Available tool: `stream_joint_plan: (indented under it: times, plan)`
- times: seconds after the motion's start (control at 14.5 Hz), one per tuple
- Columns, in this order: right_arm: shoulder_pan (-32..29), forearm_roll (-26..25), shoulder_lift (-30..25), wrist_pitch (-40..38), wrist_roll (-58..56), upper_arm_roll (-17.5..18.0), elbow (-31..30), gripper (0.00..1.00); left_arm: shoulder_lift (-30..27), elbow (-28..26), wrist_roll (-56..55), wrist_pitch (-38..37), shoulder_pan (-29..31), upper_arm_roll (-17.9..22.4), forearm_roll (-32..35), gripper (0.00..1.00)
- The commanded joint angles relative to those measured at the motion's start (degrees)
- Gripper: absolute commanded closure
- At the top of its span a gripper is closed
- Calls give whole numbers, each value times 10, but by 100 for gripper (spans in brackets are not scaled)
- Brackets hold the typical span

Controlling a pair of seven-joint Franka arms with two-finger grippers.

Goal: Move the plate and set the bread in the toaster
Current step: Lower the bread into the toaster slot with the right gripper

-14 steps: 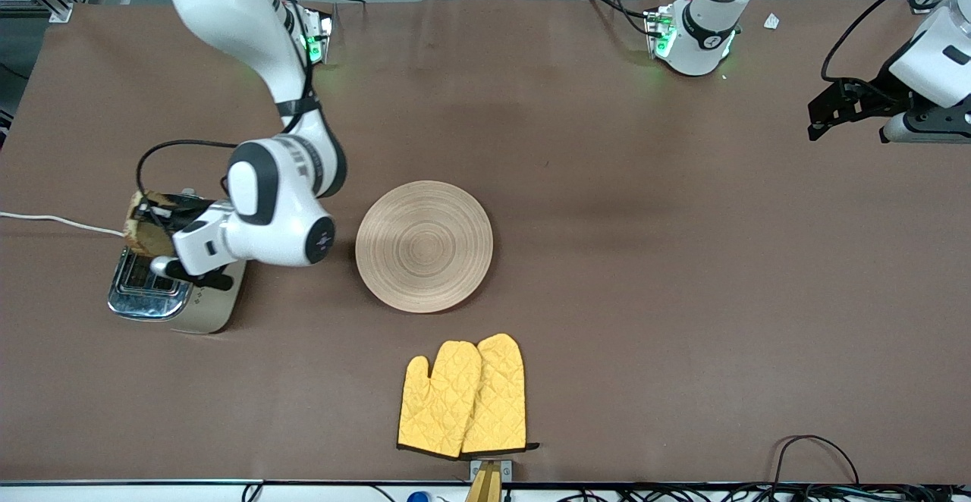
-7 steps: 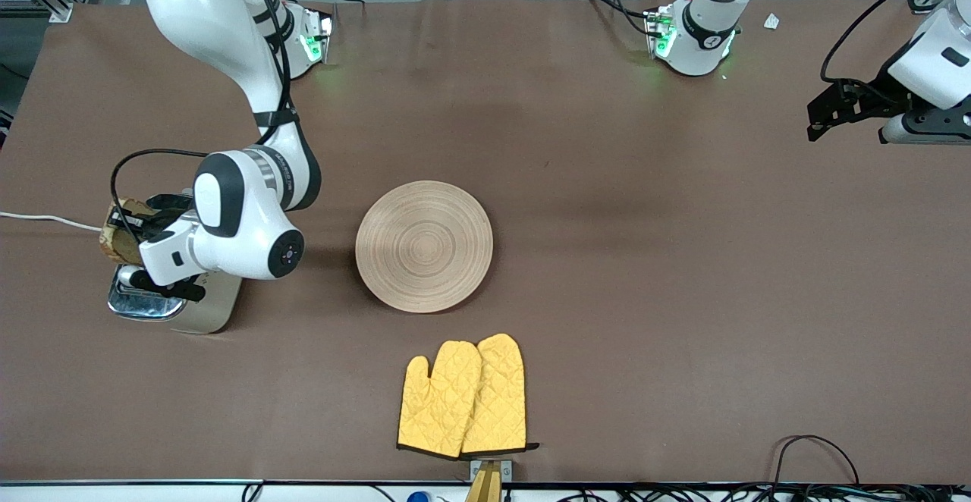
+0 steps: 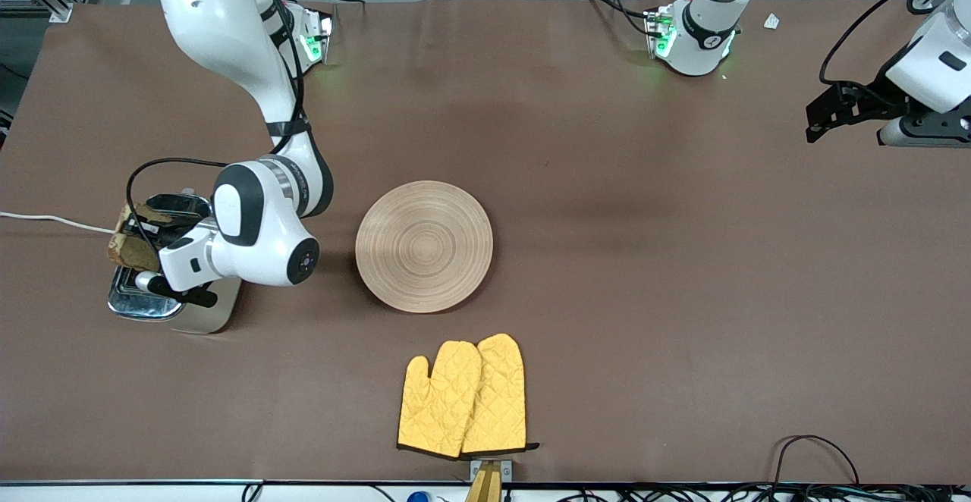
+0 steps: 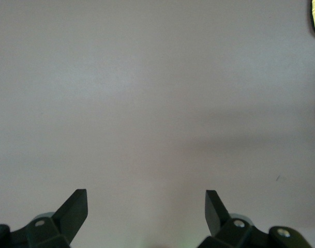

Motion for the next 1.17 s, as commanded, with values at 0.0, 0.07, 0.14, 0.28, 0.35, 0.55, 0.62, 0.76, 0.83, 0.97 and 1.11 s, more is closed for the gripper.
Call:
stream_joint_plan:
  times: [0.0,0.07,0.14,0.28,0.35,0.55,0.62,0.76,0.83,0.97,1.11]
  plan:
    - [13,-4,14,-5,17,2,15,99,-5,-8,10,6,4,-1,-7,0]
    - [18,-5,15,-11,17,2,17,99,-5,-8,10,6,4,-1,-7,0]
    - [24,-4,15,-16,17,2,21,99,-5,-9,10,5,3,-1,-7,0]
    - [32,-4,15,-17,17,3,23,99,-6,-10,10,5,4,-1,-7,0]
    - [32,-3,15,-15,17,3,25,99,-6,-10,10,5,4,-1,-7,0]
    - [25,-3,16,-10,17,4,34,99,-7,-10,10,4,4,-1,-7,0]
    - [21,-3,19,-9,18,4,40,99,-7,-10,10,4,4,-1,-7,0]
    - [13,-2,26,-6,18,4,48,99,-6,-10,10,4,4,-1,-7,0]
    - [12,2,28,-2,19,5,48,99,-6,-10,10,4,4,-1,-6,0]
    - [12,28,31,1,21,5,48,99,-6,-10,10,4,4,-1,-7,0]
    - [6,33,39,-1,27,5,48,99,-6,-10,10,4,4,-1,-7,0]
